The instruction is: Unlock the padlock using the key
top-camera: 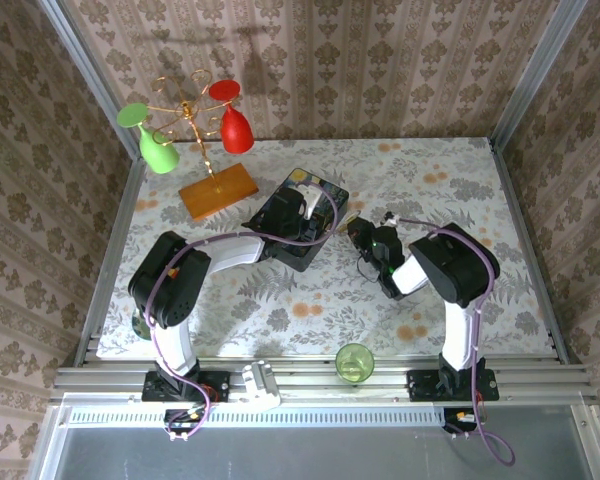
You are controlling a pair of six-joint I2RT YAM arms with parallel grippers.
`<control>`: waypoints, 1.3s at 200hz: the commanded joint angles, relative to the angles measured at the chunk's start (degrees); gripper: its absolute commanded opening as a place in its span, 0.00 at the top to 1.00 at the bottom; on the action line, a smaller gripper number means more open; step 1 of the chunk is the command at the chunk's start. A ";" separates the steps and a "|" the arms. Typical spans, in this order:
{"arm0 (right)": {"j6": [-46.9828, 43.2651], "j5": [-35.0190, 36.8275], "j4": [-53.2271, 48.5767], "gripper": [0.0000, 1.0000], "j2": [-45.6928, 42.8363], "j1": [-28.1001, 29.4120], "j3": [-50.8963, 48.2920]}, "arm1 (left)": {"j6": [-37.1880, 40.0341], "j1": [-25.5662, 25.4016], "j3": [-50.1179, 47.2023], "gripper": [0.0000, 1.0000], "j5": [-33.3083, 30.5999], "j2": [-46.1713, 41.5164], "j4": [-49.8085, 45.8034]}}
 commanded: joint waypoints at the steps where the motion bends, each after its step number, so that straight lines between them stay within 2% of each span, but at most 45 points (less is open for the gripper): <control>1: -4.89 -0.60 -15.47 1.00 -9.72 -1.93 -0.69 | -0.27 0.26 -2.01 0.77 0.98 1.72 -13.45; 44: -20.91 0.09 -44.48 1.00 -26.04 -2.21 0.05 | 0.64 1.70 2.70 0.74 1.09 -0.01 -15.87; 67: -28.65 -0.86 -60.20 1.00 -32.66 -2.41 3.49 | 1.04 1.95 5.25 0.65 -0.27 -2.43 -17.99; 82: -33.59 -1.46 -70.72 1.00 -36.91 -2.73 6.66 | 0.51 1.89 6.39 0.56 -1.55 -4.90 -19.14; 105: -41.91 -3.85 -86.00 1.00 -38.57 -3.01 13.11 | -2.21 1.97 5.14 0.44 -3.08 -11.17 -19.54; 139: -48.94 -6.46 -101.36 1.00 -35.45 -2.97 21.03 | -11.98 3.00 -4.03 0.40 -0.55 -22.04 -18.22; 168: -52.14 -3.09 -109.29 1.00 -33.72 -3.21 24.43 | -25.58 4.05 -19.40 0.38 -0.27 -32.19 -9.13; 187: -53.87 -0.68 -112.52 1.00 -29.63 -3.70 26.59 | -28.79 4.37 -24.95 0.31 -3.44 -34.92 -6.15; 203: -54.83 -1.10 -112.62 1.00 -26.53 -3.68 27.46 | -28.34 5.25 -27.92 0.28 -2.35 -33.81 -0.28; 223: -55.88 0.15 -113.50 1.00 -22.15 -3.71 29.09 | -30.21 6.63 -29.30 0.01 -0.58 -30.16 6.00; 246: -56.76 2.62 -113.53 1.00 -17.97 -3.71 30.66 | -32.87 8.17 -30.26 0.00 -0.09 -25.41 13.61; 260: -56.98 2.31 -112.25 1.00 -16.62 -3.71 30.67 | -33.90 9.07 -29.69 0.00 -1.02 -23.03 14.59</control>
